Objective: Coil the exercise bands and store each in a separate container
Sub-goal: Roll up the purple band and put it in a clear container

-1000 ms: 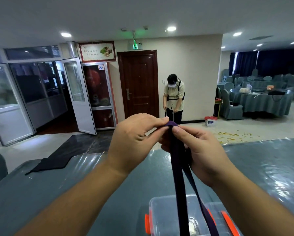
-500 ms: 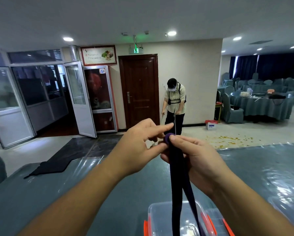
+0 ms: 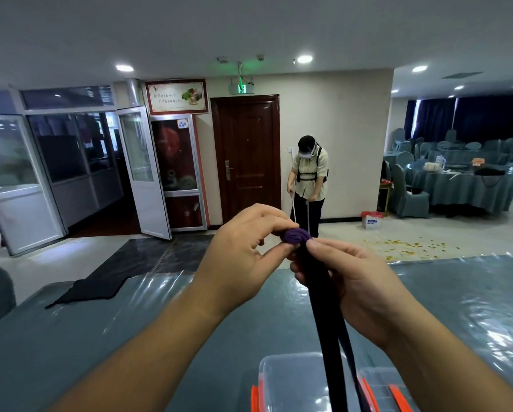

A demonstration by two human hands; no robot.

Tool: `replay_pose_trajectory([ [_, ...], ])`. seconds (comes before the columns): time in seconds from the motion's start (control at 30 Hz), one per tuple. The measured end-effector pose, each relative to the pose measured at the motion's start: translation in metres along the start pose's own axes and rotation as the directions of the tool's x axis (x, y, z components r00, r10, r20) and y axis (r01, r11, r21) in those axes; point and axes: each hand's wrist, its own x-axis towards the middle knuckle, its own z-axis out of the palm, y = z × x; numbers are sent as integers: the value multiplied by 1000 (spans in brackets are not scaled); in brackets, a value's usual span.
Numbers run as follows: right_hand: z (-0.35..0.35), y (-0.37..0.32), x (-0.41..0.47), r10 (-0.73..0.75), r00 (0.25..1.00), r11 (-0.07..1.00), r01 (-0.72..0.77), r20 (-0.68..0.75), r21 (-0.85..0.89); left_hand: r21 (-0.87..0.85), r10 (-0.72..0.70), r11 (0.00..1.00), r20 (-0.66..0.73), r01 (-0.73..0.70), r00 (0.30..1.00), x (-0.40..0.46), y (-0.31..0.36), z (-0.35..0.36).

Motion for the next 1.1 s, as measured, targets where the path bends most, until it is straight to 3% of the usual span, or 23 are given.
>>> replay_pose_trajectory([
  [0.13, 8, 3, 1, -34, 999, 994, 38, -38, 98, -46, 4, 999, -124, -9, 992, -3, 7, 10],
  [0.27, 11, 8, 1, -137, 983, 977, 155, -126, 146, -133, -107, 987, -161, 86, 981, -8, 10, 17],
  [0.5, 13, 15, 6, -332, 929, 943, 333, -163, -26, -202, -278, 951, -226, 234, 934, -10, 17, 27],
  [0.6, 7, 14, 10, -338, 926, 941, 331, -170, -71, -292, -407, 880, -60, 374, 911, -9, 18, 26],
  [0.67, 2, 10, 9, -355, 919, 934, 339, -169, -115, -355, -441, 821, 103, 447, 892, -8, 15, 19],
  [0.73, -1, 7, 8, -360, 921, 927, 337, -149, -162, -383, -449, 788, 177, 481, 876, -5, 11, 12],
  [0.93, 4, 15, 11, -409, 891, 912, 391, -197, -123, -549, -522, 685, 89, 479, 848, -5, 12, 18],
  [1.1, 9, 26, 18, -402, 890, 914, 406, -214, -26, -754, -641, 501, 6, 424, 767, -9, 15, 33],
])
